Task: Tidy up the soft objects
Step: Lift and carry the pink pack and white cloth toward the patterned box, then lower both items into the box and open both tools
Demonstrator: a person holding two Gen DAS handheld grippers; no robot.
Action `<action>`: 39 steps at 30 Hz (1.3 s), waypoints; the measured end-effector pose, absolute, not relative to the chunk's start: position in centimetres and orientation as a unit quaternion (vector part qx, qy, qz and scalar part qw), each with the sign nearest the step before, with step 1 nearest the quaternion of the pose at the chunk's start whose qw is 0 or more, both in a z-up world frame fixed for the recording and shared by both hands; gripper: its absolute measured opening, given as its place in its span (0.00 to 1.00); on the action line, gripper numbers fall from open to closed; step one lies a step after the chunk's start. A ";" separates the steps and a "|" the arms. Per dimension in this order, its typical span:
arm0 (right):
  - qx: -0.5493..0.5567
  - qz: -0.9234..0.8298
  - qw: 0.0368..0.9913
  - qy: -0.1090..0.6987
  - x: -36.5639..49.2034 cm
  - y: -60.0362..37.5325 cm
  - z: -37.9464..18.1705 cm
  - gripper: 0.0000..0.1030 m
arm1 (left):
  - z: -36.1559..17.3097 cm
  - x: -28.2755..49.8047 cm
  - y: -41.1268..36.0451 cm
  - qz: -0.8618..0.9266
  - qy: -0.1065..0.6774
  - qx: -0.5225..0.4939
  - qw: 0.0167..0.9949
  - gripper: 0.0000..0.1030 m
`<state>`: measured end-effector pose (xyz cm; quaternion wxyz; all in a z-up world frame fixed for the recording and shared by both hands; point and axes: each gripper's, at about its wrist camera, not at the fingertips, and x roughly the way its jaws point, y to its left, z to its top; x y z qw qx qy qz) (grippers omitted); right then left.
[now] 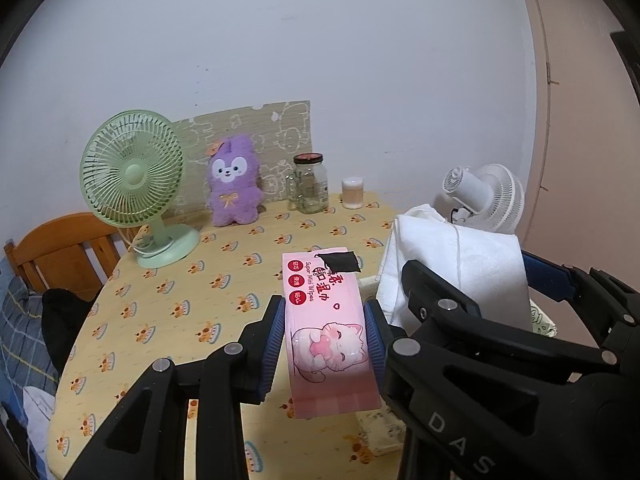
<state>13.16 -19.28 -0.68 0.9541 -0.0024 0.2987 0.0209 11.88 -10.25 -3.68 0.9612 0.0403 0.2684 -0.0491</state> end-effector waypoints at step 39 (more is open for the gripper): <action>0.017 -0.040 0.943 0.330 16.1 -26.9 -4.2 0.76 | -7.3 16.3 -17.3 -0.110 0.318 0.049 0.941 0.48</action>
